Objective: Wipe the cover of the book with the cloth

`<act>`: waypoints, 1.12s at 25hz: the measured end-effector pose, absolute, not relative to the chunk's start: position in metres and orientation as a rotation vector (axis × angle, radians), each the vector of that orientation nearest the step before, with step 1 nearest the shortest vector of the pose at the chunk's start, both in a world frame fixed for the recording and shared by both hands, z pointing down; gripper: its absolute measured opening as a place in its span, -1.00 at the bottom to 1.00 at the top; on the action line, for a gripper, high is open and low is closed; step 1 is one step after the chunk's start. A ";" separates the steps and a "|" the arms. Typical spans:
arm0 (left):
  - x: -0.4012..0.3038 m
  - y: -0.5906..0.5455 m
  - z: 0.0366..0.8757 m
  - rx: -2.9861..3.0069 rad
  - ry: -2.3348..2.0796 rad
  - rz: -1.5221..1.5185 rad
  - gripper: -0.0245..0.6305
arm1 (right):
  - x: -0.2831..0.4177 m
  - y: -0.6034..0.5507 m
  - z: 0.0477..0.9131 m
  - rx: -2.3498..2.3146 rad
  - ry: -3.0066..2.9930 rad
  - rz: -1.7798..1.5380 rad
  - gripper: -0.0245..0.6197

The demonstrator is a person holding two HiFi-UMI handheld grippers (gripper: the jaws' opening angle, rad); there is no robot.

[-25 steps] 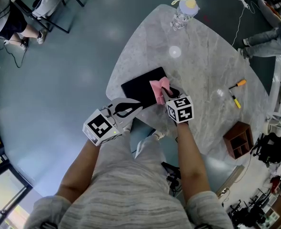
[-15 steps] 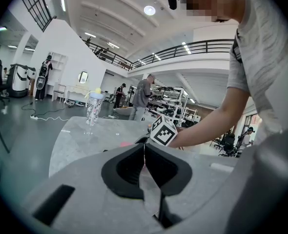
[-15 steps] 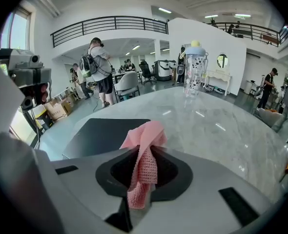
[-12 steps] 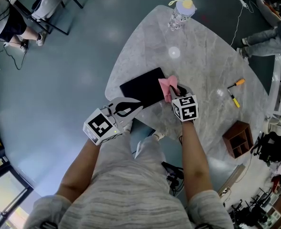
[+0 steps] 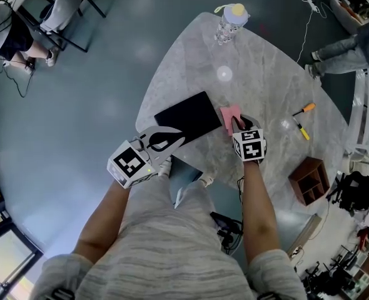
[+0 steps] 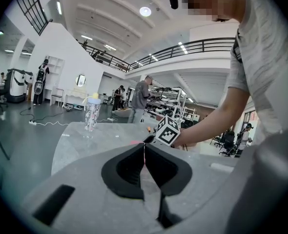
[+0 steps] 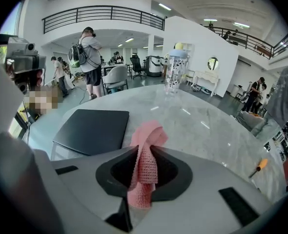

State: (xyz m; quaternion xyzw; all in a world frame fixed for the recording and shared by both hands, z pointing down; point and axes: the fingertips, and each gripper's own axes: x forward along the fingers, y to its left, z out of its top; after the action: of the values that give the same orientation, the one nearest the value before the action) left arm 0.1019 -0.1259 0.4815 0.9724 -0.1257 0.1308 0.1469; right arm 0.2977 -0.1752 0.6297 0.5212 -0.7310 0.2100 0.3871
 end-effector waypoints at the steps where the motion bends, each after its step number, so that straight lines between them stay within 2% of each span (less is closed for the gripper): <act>1: 0.102 -0.127 0.480 2.803 -0.362 0.374 -0.87 | 0.301 -0.173 0.626 1.340 -1.857 0.536 -0.77; 7: 0.099 -0.132 0.464 2.836 -0.369 0.355 -0.87 | 0.301 -0.164 0.590 1.448 -1.892 0.522 -0.77; 28: 0.082 -0.121 0.419 2.925 -0.387 0.271 -0.87 | 0.230 -0.122 0.464 1.670 -2.193 0.467 -0.77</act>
State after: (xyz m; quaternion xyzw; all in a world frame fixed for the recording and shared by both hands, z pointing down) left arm 0.0819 -0.1212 0.4188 0.9833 -0.1301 0.0911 0.0894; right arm 0.2297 -0.1216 0.4641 0.5885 -0.7727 0.1646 0.1720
